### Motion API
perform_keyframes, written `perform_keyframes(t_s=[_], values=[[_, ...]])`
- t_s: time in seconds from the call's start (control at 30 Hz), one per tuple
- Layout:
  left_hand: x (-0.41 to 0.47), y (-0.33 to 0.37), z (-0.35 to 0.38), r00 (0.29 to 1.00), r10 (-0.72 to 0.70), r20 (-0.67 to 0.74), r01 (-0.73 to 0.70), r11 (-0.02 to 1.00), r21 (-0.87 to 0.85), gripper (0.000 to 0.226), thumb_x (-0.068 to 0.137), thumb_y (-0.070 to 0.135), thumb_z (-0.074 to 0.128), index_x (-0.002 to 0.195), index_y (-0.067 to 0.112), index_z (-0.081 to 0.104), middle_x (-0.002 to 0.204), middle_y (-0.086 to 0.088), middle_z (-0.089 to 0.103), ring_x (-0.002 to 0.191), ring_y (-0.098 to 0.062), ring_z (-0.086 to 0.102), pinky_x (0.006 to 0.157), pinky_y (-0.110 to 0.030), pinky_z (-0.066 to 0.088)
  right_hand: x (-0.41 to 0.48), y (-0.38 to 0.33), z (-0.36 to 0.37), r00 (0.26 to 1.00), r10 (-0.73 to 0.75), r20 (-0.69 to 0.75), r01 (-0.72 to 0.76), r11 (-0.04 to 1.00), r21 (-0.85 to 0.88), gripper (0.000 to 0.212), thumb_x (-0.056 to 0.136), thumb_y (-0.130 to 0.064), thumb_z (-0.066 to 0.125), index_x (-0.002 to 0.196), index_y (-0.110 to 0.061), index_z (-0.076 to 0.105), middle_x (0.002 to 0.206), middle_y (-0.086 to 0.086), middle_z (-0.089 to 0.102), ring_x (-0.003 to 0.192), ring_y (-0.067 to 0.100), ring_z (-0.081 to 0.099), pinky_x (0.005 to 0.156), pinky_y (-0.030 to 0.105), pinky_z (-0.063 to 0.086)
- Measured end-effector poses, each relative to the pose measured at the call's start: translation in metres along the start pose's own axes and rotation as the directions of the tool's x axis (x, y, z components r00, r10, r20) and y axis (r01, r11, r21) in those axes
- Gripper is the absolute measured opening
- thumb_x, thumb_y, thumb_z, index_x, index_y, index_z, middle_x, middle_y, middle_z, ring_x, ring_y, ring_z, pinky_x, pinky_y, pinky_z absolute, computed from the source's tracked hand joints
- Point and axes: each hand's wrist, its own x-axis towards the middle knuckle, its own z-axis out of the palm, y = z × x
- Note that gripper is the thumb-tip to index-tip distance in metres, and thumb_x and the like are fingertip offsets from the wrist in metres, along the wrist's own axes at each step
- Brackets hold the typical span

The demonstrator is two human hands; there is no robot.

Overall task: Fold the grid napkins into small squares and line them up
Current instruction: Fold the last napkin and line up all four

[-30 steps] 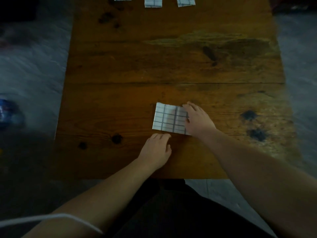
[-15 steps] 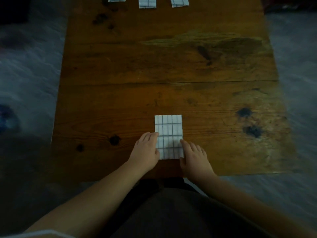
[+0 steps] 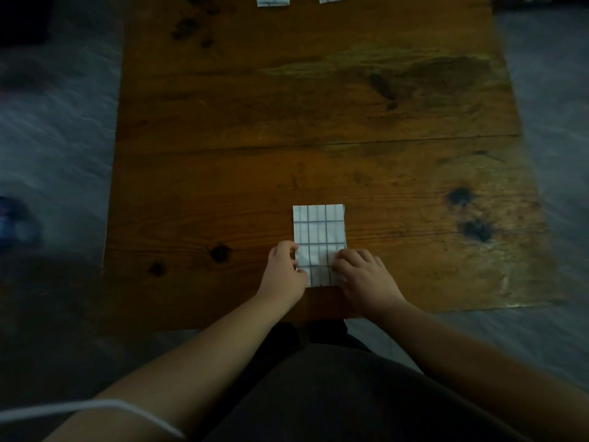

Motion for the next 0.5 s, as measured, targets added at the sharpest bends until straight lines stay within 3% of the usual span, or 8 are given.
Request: perform_keyframes(t_s=[0.1,0.23,0.37,0.5], values=[[0.004,-0.002,-0.003,1.0,-0.015,-0.001,0.015,1.0,-0.027,0.047,0.09,-0.001,0.063,0.127,0.025,0.052,0.133,0.002,0.044,0.1,-0.007,0.053,0.077,-0.025,0.055,-0.001,0.007,0.002,1.0,-0.017,-0.012,0.017,1.0,0.004,0.032,0.098,-0.028,0.058,0.13,-0.025,0.06,0.142,-0.003,0.051,0.133,0.024,0.044,0.109,0.042,0.038],[0.0,-0.012,-0.014,0.991,0.129,0.027,-0.131,0.984,0.12,0.037,0.091,-0.002,0.059,0.111,0.029,0.057,0.129,0.008,0.045,0.1,-0.003,0.052,0.076,-0.014,0.044,0.005,0.005,0.001,0.997,0.04,-0.06,-0.036,0.997,0.064,0.022,0.097,-0.02,0.059,0.117,-0.022,0.067,0.132,-0.002,0.057,0.121,0.024,0.051,0.103,0.041,0.045],[-0.003,-0.022,-0.025,0.937,0.332,0.107,-0.347,0.85,0.396,0.051,0.093,0.0,0.056,0.134,0.03,0.053,0.142,0.01,0.037,0.122,-0.005,0.045,0.093,-0.021,0.049,0.013,-0.004,-0.007,0.991,0.099,-0.086,-0.086,0.986,0.143,0.018,0.098,-0.02,0.056,0.114,-0.024,0.062,0.124,-0.004,0.057,0.113,0.019,0.051,0.096,0.038,0.048],[0.001,-0.027,-0.024,0.871,0.461,0.17,-0.464,0.656,0.595,0.067,0.093,0.011,0.061,0.149,0.034,0.035,0.153,0.001,0.028,0.14,-0.019,0.032,0.11,-0.031,0.04,0.014,-0.007,-0.02,0.99,0.078,-0.116,-0.059,0.986,0.155,0.018,0.097,-0.021,0.057,0.114,-0.024,0.059,0.122,-0.006,0.055,0.112,0.017,0.05,0.092,0.034,0.048]])
